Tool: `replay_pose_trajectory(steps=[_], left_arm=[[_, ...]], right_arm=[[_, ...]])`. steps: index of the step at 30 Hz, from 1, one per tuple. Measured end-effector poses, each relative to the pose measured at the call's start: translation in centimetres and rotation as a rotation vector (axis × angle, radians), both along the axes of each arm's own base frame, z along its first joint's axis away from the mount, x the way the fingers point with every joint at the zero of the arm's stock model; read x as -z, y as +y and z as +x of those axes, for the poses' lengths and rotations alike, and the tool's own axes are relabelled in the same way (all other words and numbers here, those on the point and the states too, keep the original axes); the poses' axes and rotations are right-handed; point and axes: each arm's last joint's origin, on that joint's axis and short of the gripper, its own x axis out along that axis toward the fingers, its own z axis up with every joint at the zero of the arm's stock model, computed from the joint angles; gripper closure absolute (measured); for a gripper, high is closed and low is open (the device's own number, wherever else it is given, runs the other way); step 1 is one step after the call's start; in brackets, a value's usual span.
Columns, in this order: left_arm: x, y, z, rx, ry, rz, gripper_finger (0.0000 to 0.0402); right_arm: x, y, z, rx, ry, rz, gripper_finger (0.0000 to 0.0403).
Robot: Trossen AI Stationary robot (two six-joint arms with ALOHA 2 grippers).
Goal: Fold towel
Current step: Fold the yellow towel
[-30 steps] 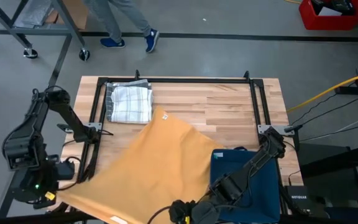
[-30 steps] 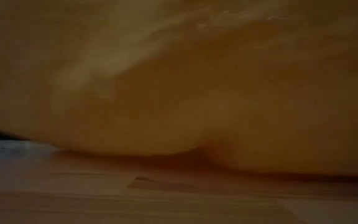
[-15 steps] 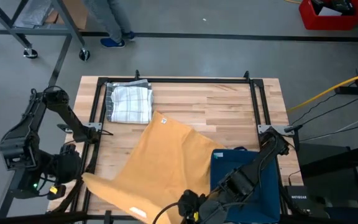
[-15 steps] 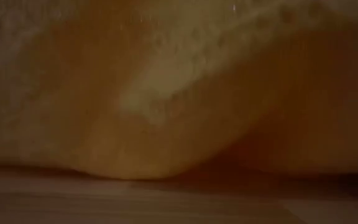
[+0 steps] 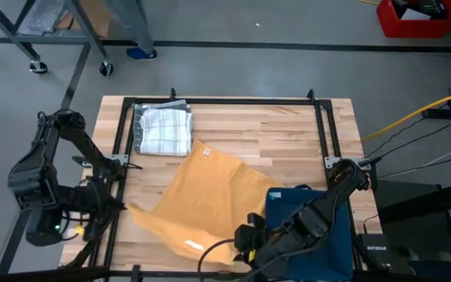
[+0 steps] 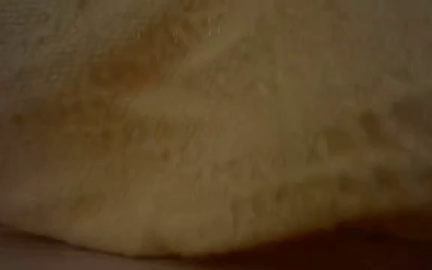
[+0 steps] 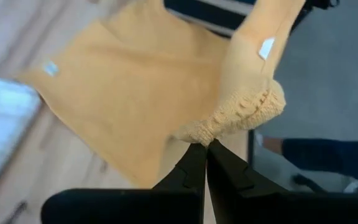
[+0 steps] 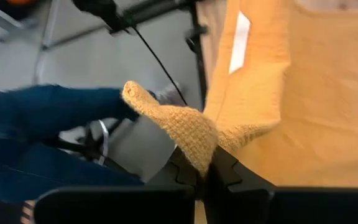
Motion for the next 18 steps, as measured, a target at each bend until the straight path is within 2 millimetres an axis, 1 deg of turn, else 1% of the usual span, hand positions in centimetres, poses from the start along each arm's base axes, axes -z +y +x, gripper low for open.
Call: replay_pose_trajectory(steps=[5, 10, 14, 18], left_arm=[[-0.2, 0.7, 1.3, -0.034, -0.054, 0.080, 0.0401], [-0.4, 1.8, 2.5, -0.096, -0.056, 0.093, 0.0401], [-0.4, 2.6, 3.6, -0.145, -0.057, 0.125, 0.0401], [-0.5, 3.6, 4.6, -0.169, -0.053, 0.193, 0.0401]], right_arm=[[0.8, -0.5, -0.6, 0.008, 0.092, -0.068, 0.0398], [1.3, -1.1, -1.3, 0.011, 0.168, -0.132, 0.0398], [1.2, -1.9, -1.8, 0.037, 0.205, -0.187, 0.0398], [0.6, -3.1, -2.5, 0.075, 0.212, -0.241, 0.0398]])
